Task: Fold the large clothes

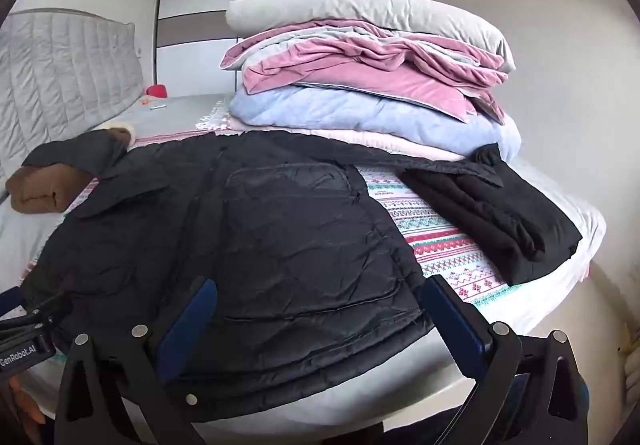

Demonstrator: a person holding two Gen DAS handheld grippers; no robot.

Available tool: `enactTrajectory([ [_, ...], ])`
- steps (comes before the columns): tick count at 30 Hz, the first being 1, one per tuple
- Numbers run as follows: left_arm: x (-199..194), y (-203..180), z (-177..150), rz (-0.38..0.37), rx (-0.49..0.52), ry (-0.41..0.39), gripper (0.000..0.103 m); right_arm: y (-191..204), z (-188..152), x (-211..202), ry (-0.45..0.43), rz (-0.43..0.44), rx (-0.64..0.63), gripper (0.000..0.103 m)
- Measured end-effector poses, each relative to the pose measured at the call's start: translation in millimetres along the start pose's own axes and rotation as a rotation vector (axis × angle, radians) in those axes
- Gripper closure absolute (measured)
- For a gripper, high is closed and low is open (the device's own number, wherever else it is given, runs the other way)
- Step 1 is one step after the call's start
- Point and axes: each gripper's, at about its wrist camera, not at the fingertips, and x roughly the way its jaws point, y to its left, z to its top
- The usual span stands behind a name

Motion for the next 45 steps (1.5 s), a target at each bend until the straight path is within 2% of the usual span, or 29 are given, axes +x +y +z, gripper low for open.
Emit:
enactTrajectory([
  [23, 4, -1, -2, 0.001, 0.029, 0.015, 0.006, -3, -1, 8, 0.052, -0.009, 0.02, 0.0],
  [29, 3, -3, -2, 0.006, 0.038, -0.031, 0.006, -2, -1, 10, 0.06, -0.007, 0.016, 0.0],
  [32, 3, -2, -1, 0.019, 0.035, -0.027, 0.006, -1, -1, 11, 0.064, -0.006, 0.014, 0.0],
  [35, 4, 0, -1, 0.015, 0.024, 0.008, 0.006, -1, -2, 12, 0.068, -0.006, 0.012, 0.0],
  [40, 4, 0, -1, 0.015, 0.028, -0.015, 0.006, 0, -3, 13, 0.073, -0.003, 0.008, 0.0],
  [45, 4, -2, -1, 0.026, 0.038, 0.004, 0.006, 1, -5, 14, 0.075, -0.001, 0.004, 0.0],
])
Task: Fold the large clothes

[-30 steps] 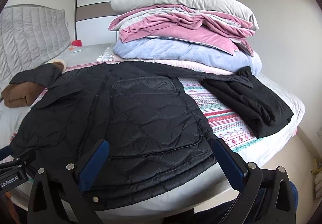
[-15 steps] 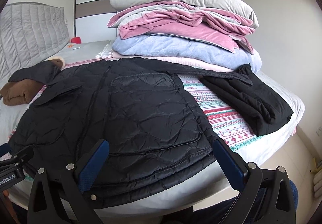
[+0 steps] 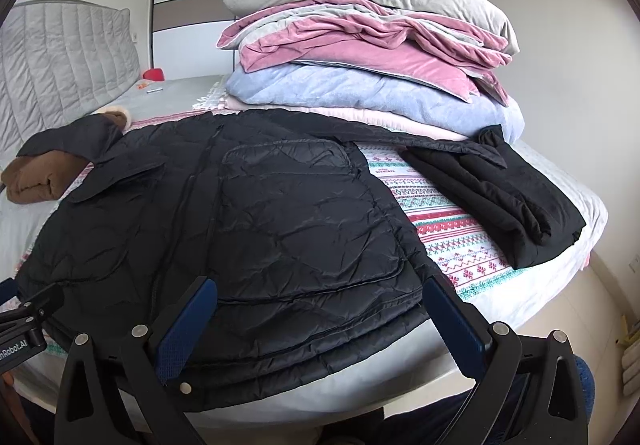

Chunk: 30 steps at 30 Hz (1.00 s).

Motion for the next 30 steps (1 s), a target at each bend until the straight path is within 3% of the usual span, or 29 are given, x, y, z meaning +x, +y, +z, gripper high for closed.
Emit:
enactTrajectory([
  [8, 2, -1, -2, -0.005, -0.005, 0.007, 0.006, -3, -2, 6, 0.013, -0.008, 0.009, 0.0],
  [12, 6, 8, 4, 0.028, 0.006, 0.038, 0.006, -11, -2, 16, 0.016, -0.013, -0.013, 0.0],
  [17, 17, 50, 16, 0.09, -0.1, 0.058, 0.006, -68, 4, 41, 0.043, -0.061, 0.086, 0.0],
  [20, 30, 78, 18, 0.148, -0.153, 0.11, 0.006, -101, 9, 57, 0.079, -0.027, 0.14, 0.0],
  [21, 32, 85, 17, 0.155, -0.169, 0.099, 0.006, -113, 9, 63, 0.096, -0.016, 0.167, 0.0],
  [25, 47, 116, 12, 0.157, -0.259, 0.177, 0.006, -155, 2, 94, 0.192, 0.059, 0.325, 0.0],
  [27, 51, 126, 10, 0.173, -0.3, 0.205, 0.006, -162, -5, 108, 0.236, 0.095, 0.386, 0.004],
  [29, 58, 128, 10, 0.16, -0.297, 0.217, 0.013, -161, -9, 122, 0.289, 0.107, 0.392, 0.032],
  [30, 62, 125, 10, 0.148, -0.293, 0.235, 0.021, -158, -10, 127, 0.306, 0.122, 0.384, 0.039],
])
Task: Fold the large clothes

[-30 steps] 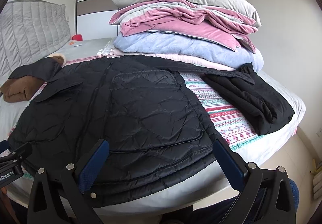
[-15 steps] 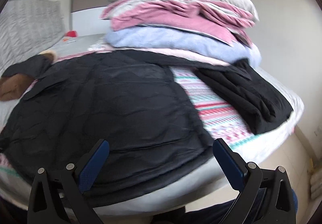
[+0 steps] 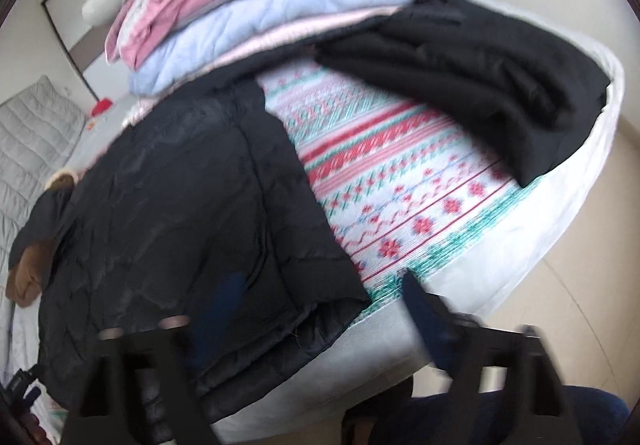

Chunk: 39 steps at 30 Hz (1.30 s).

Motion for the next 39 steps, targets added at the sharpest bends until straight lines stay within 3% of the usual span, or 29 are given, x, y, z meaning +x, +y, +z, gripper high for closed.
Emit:
enactTrajectory([
  [4, 19, -9, -1, -0.007, 0.004, 0.036, 0.039, 8, -2, 14, 0.041, 0.005, -0.043, 0.091],
  [7, 20, -20, -5, 0.013, 0.038, 0.015, 0.059, 14, 2, 9, 0.023, 0.039, -0.097, 0.097],
  [9, 18, -27, -9, 0.036, 0.062, -0.005, 0.081, 19, 7, 1, 0.001, 0.03, -0.133, 0.098],
  [11, 16, -28, -12, 0.045, 0.063, -0.019, 0.087, 18, 18, -4, -0.011, 0.027, -0.139, 0.099],
  [16, 5, -37, -23, 0.023, 0.089, -0.02, 0.088, 13, 39, -3, -0.042, -0.019, -0.142, 0.099],
  [19, 2, -45, -25, 0.048, 0.136, -0.037, 0.087, 13, 37, 6, -0.018, -0.047, -0.144, 0.099],
  [22, 1, -37, -17, 0.037, 0.114, -0.026, 0.079, 16, 34, 9, 0.022, -0.035, -0.157, 0.094],
  [24, -3, -27, -12, 0.005, 0.075, -0.019, 0.068, 12, 38, 2, 0.012, -0.03, -0.147, 0.085],
  [25, -8, -21, -9, -0.009, 0.052, -0.029, 0.065, 9, 42, -4, -0.009, -0.027, -0.135, 0.075],
  [26, -11, -18, -6, -0.015, 0.039, -0.043, 0.057, 5, 46, -11, -0.04, -0.027, -0.118, 0.055],
  [28, -22, -14, 1, -0.014, 0.03, -0.09, 0.05, -2, 60, -25, -0.102, -0.017, -0.08, 0.034],
  [34, -37, -28, 27, -0.043, 0.044, -0.122, 0.037, -20, 125, -31, -0.119, 0.139, 0.088, 0.033],
  [36, -42, -36, 39, -0.053, 0.044, -0.136, 0.027, -19, 151, -19, -0.086, 0.163, 0.139, 0.031],
  [39, -52, -50, 56, -0.123, 0.03, -0.19, 0.022, -12, 182, 8, -0.005, 0.268, 0.2, 0.03],
])
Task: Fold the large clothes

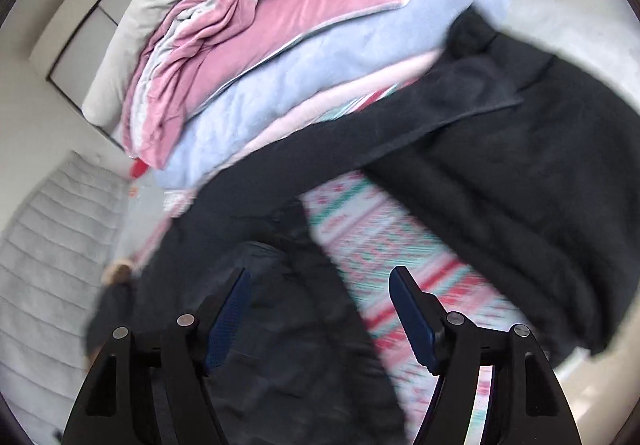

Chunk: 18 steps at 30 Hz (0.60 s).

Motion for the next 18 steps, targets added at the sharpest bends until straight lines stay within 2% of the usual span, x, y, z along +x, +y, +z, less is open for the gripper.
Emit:
enactTrajectory([
  [2, 1, -12, 15, -0.026, -0.014, -0.027, 0.022, 2, 12, 15, 0.016, 0.028, 0.043, 0.03],
  [6, 11, -36, 36, -0.057, -0.024, -0.021, 0.022, 0, 24, 44, -0.002, -0.004, 0.065, 0.03],
  [8, 17, -54, 44, -0.052, 0.013, -0.011, 0.022, -6, 28, 57, 0.014, -0.032, 0.079, 0.03],
  [13, 51, -101, 61, -0.137, 0.095, 0.059, 0.021, -30, 58, 72, -0.032, -0.081, 0.141, 0.03],
  [16, 74, -115, 59, -0.139, 0.14, 0.066, 0.021, -52, 73, 79, -0.053, -0.084, 0.208, 0.03],
  [18, 92, -118, 56, -0.098, 0.172, 0.076, 0.021, -63, 84, 81, -0.077, -0.11, 0.232, 0.03],
])
